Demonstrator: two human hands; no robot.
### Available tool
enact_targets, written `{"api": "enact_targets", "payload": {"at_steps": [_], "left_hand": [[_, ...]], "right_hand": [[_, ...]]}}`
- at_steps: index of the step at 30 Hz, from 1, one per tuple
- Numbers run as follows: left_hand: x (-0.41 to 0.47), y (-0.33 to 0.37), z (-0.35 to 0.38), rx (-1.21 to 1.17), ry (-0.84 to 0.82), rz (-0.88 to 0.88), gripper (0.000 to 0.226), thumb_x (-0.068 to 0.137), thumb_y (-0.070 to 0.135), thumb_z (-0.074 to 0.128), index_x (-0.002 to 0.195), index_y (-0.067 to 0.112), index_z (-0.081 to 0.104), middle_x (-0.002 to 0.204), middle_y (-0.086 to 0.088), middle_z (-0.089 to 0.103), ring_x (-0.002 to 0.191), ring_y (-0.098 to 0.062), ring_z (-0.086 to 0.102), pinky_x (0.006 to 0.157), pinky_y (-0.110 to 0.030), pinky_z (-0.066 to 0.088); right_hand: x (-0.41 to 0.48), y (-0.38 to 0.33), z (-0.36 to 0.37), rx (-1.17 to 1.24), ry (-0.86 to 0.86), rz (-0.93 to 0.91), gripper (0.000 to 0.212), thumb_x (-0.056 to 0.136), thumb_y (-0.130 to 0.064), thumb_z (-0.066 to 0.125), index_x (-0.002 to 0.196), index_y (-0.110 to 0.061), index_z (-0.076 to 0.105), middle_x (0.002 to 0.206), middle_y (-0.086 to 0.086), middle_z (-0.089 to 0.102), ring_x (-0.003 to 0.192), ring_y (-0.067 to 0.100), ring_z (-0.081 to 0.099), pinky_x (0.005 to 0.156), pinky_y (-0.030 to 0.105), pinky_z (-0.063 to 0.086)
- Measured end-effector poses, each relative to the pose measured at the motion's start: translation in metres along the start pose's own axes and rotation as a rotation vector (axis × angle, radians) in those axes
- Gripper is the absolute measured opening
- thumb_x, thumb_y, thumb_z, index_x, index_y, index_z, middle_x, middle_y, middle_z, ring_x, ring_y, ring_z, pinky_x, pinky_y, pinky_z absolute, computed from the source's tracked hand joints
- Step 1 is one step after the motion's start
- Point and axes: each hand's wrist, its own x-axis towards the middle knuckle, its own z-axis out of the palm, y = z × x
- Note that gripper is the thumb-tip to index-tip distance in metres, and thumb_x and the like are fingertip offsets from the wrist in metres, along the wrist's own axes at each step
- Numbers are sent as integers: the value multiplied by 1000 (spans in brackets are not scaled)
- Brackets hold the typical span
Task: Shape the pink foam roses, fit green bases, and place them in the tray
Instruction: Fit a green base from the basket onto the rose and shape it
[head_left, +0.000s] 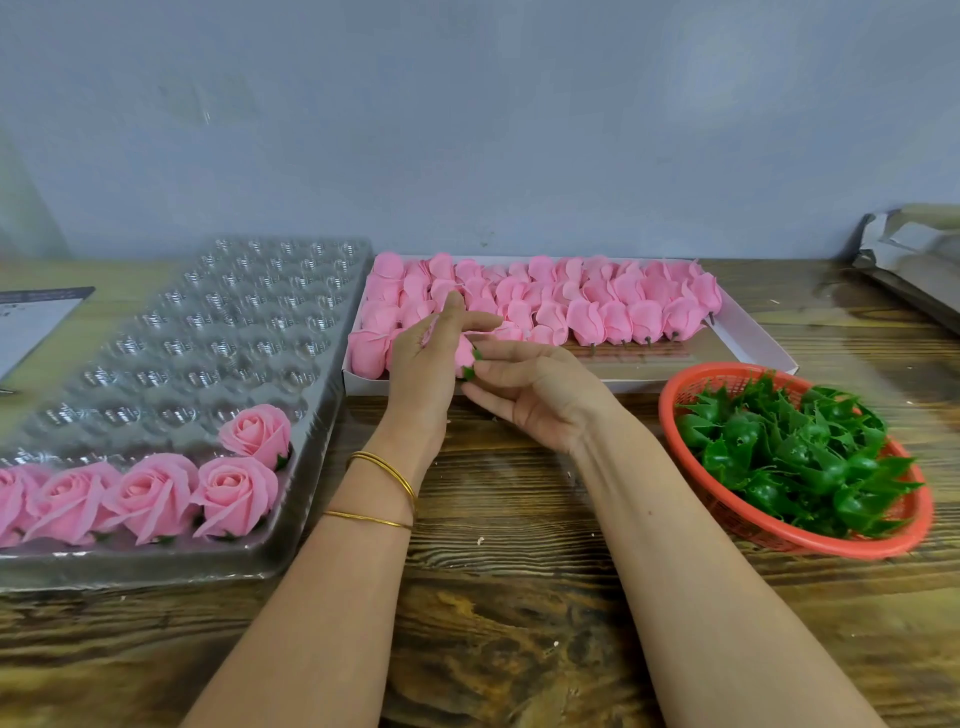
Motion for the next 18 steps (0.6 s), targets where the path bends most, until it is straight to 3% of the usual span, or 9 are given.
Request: {"api": "enact_targets", "payload": {"at_steps": [3, 6, 11, 18], "left_hand": [[1, 2, -1, -39, 17, -8, 45, 100, 44, 49, 72, 25, 78, 87, -6, 77, 93, -19, 72, 85, -34, 55], [1, 3, -2, -54, 14, -18, 46, 100, 46, 48, 71, 26, 79, 87, -5, 77, 96, -21, 71, 91, -37, 54], [1, 2, -2, -53, 4, -40, 45, 100, 46, 49, 72, 27, 79, 87, -3, 77, 90, -18, 73, 74, -29, 55], [3, 0, -4, -35, -19, -37, 42, 98, 49, 49, 77, 28, 79, 94, -3, 77, 99, -17, 71, 90, -36, 53]], "right_hand": [[0, -1, 2, 64, -60, 26, 28, 93, 11, 48, 117, 7, 62, 97, 17, 71, 86, 23, 72, 80, 29, 60], [0, -1, 3, 90, -82, 36, 27, 95, 11, 45, 117, 9, 61, 96, 17, 72, 87, 23, 73, 80, 29, 60], [-2, -2, 1, 31, -60, 76, 26, 94, 8, 51, 118, 3, 62, 91, 15, 73, 82, 24, 73, 75, 28, 61], [0, 0, 0, 75, -63, 47, 31, 88, 16, 52, 114, 3, 63, 96, 13, 74, 86, 22, 73, 73, 28, 60]]}}
